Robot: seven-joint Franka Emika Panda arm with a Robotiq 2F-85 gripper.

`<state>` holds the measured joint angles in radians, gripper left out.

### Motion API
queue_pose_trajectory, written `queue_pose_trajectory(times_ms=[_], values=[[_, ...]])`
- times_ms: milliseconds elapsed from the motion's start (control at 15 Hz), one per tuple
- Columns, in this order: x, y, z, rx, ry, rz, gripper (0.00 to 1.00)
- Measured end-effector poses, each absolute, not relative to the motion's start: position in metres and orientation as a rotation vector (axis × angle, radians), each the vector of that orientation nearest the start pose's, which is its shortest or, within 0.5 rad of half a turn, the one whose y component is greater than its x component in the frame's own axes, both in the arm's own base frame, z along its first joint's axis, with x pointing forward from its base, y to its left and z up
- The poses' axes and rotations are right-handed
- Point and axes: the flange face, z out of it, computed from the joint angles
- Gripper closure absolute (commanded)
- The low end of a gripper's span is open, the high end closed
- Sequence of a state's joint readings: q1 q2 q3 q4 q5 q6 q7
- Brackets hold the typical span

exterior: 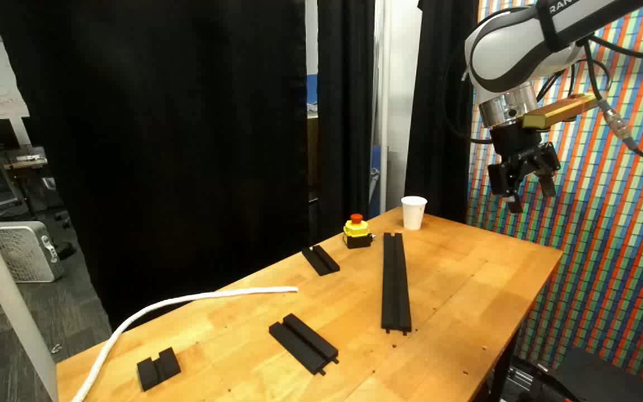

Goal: Arrange the black objects on the table

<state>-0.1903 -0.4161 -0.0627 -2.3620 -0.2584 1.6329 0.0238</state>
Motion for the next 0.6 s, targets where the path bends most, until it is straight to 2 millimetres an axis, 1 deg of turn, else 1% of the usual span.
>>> queue_pose_trajectory(times_ms=[400,600], values=[[0.3697,-0.1237,0.4696,-3.272,0.348,0.538,0.0],[0.369,-0.1213,0.4618,-3.262,0.337,0.556,0.0]])
